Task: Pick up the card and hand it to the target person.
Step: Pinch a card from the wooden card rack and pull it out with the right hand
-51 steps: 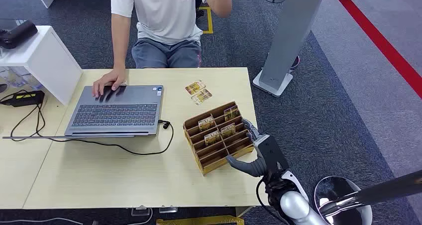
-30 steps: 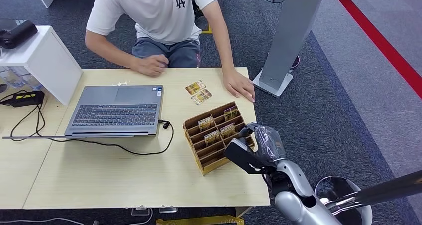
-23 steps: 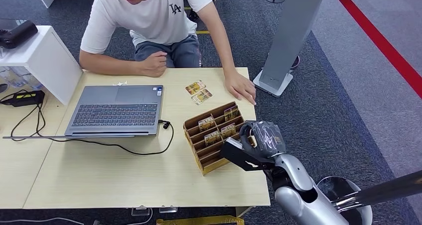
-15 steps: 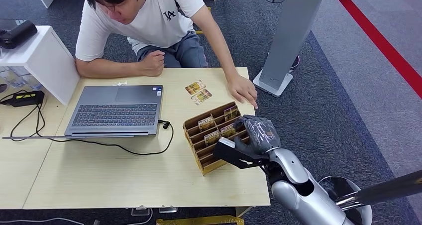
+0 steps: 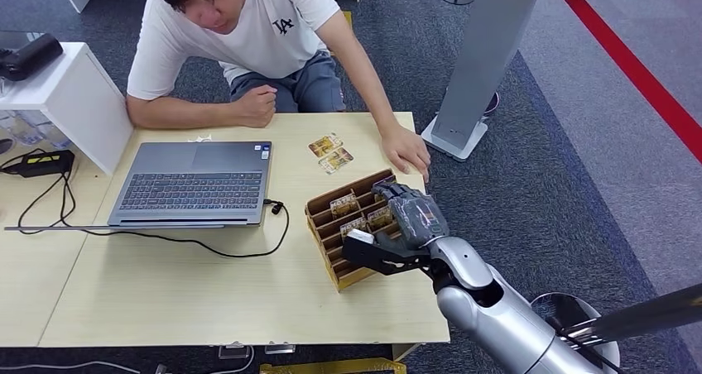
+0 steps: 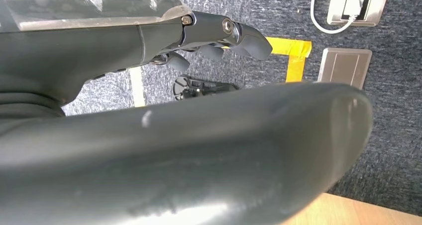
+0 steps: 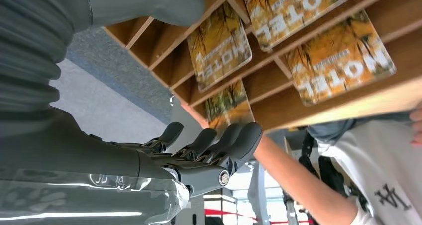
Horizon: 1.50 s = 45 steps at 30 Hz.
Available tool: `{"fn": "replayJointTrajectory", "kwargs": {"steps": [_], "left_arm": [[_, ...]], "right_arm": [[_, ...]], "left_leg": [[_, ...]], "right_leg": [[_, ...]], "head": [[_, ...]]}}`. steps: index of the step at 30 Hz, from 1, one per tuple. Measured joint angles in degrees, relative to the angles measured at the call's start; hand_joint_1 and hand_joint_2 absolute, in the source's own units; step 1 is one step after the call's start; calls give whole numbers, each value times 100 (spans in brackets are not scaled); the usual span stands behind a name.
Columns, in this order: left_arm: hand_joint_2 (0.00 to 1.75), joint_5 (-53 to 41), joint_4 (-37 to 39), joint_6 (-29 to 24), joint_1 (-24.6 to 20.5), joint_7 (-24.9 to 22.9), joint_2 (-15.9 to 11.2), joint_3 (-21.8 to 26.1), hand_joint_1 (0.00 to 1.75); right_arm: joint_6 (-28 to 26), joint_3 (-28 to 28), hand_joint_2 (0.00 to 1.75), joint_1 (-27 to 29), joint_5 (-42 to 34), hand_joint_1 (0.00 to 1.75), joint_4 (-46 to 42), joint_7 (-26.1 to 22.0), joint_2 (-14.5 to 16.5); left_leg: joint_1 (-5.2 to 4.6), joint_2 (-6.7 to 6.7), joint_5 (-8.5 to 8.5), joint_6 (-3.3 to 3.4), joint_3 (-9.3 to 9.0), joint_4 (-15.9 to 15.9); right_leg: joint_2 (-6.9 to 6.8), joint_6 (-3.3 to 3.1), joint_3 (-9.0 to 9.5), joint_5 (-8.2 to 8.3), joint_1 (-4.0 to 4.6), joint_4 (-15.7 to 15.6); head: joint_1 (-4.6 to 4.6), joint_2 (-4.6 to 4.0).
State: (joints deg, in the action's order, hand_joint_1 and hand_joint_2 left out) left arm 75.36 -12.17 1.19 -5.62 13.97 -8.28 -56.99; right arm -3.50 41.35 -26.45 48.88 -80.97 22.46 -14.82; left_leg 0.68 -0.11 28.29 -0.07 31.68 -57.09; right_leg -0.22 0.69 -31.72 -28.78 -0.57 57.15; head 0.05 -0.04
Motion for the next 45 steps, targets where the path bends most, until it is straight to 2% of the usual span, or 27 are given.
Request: {"fn": "replayJointTrajectory", "kwargs": {"steps": [10, 26, 37, 45], "left_arm": [[0, 20, -1, -18, -1, -2, -3, -2, 0], [0, 85, -1, -113, 5, -13, -3, -2, 0], [0, 122, 0, -121, 12, -15, -3, -2, 0], [0, 110, 0, -112, 14, -15, -3, -2, 0]], "right_arm": [[-244, 307, 175, -407, -139, 90, 836, -54, 152], [-557, 527, 175, -630, -301, 72, 1132, 133, 184], [-619, 531, 175, -531, -68, 65, 435, 492, -12], [-361, 525, 175, -290, 104, 67, -75, 631, -124]], "left_leg": [[0, 0, 0, 0, 0, 0], [0, 1, -1, 0, -3, -1], [0, 1, 0, 0, -4, -1], [0, 1, 0, 0, -4, -1]], "right_leg": [[0, 0, -1, 0, 0, 0], [1, 0, -1, 1, 0, 0], [1, 0, -1, 0, 0, -1], [1, 0, -1, 0, 0, -1]], "head": [[-3, 0], [-1, 0], [-2, 0], [-1, 0]]}}
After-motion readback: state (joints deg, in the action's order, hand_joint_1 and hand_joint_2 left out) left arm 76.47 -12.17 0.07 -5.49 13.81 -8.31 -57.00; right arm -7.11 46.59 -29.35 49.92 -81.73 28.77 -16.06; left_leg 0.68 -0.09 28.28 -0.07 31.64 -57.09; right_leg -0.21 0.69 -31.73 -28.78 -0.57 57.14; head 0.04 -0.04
